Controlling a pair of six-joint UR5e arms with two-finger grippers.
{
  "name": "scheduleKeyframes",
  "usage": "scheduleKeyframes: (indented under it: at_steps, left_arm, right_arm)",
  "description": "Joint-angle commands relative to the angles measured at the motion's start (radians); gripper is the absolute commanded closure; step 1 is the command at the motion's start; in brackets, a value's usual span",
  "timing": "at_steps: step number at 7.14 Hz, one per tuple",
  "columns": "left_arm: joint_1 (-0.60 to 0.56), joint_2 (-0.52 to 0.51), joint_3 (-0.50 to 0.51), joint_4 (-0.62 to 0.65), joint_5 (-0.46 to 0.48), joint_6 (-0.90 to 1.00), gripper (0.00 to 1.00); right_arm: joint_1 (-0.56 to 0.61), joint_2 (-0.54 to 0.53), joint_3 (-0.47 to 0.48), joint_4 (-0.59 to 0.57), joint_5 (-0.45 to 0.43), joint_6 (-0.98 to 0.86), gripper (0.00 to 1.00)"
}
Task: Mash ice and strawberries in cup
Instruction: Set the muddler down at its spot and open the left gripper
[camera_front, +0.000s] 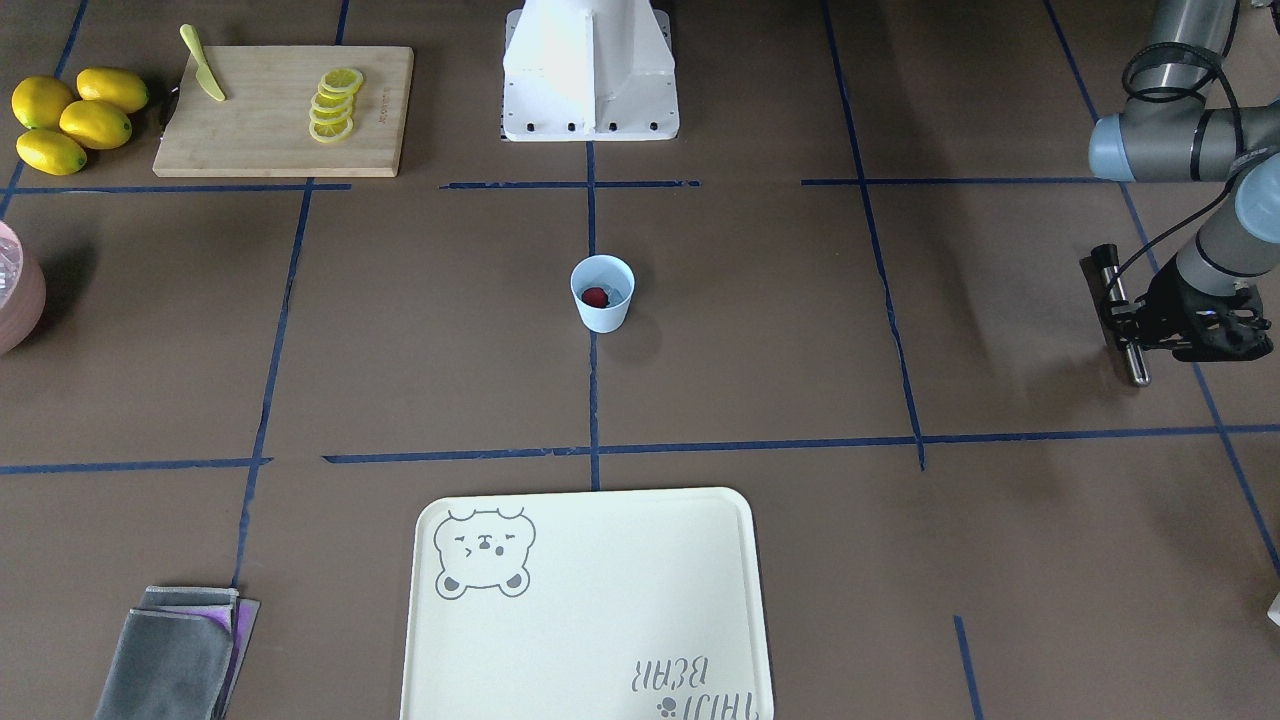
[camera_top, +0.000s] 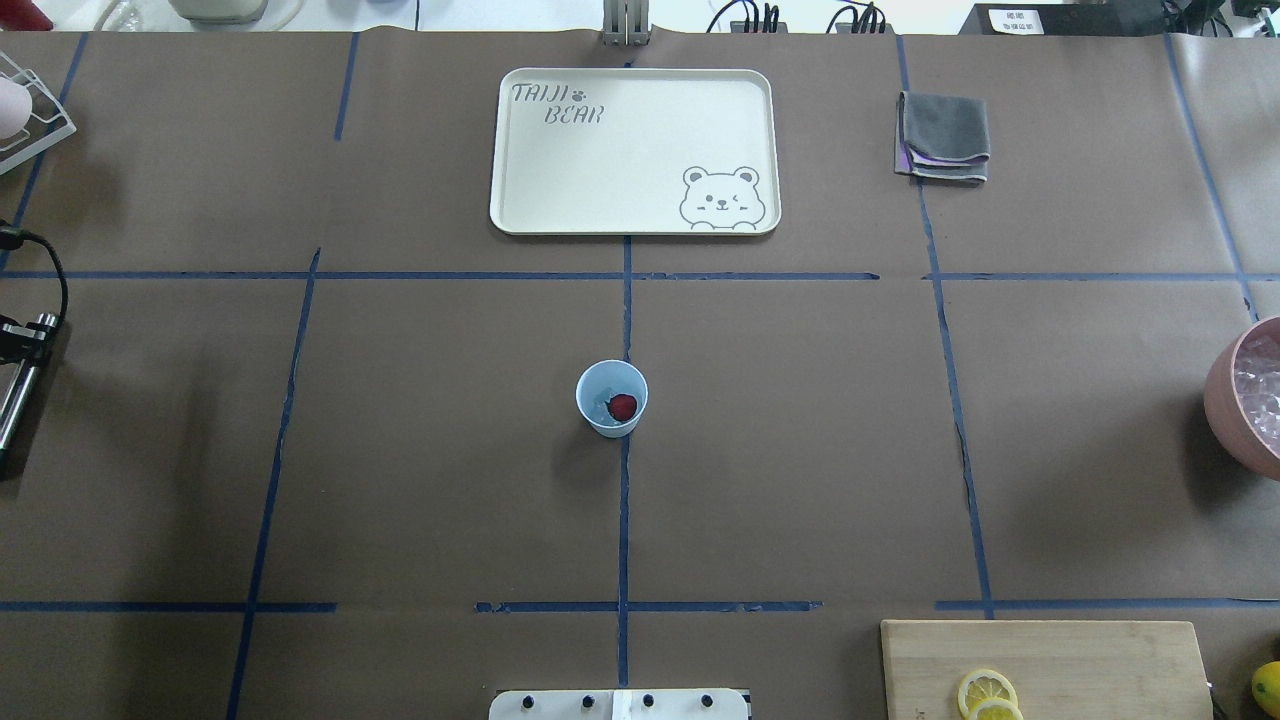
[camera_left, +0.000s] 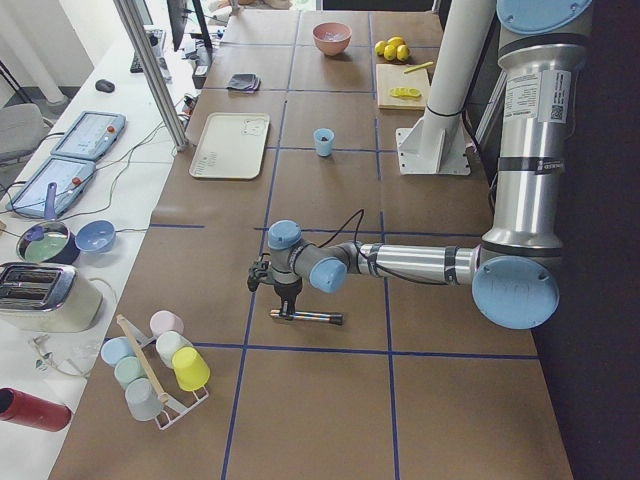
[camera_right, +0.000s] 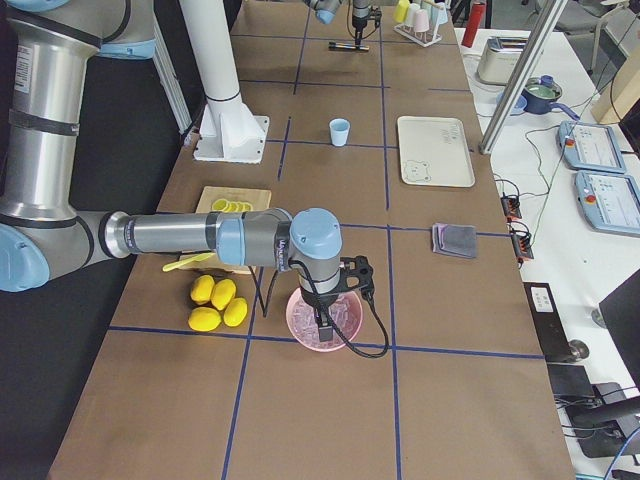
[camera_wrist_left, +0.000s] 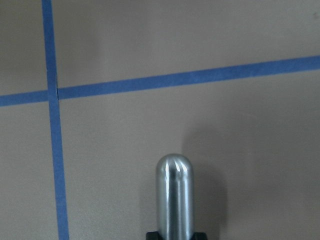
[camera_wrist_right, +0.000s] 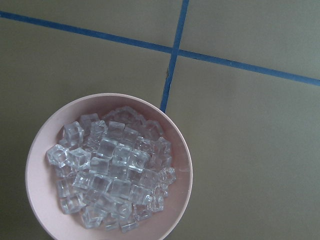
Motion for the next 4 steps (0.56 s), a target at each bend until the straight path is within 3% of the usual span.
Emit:
scheduleKeyframes:
  at_steps: [1, 2, 4]
  left_arm:
    - [0.002, 0.005, 0.016, -0.014, -0.012, 0.001, 0.01]
    - [-0.007, 0.001, 0.013, -0.006, -0.064, 0.004, 0.00]
    - [-0.131, -0.005, 0.013, 0.041, -0.133, 0.117, 0.00]
  right_arm:
    - [0.000, 0.000, 0.002, 0.000, 0.000, 0.000, 0.01]
    - [0.000, -0.002, 0.002, 0.000, 0.000, 0.000, 0.01]
    - [0.000, -0.002, 0.005, 0.000, 0.000, 0.002, 0.01]
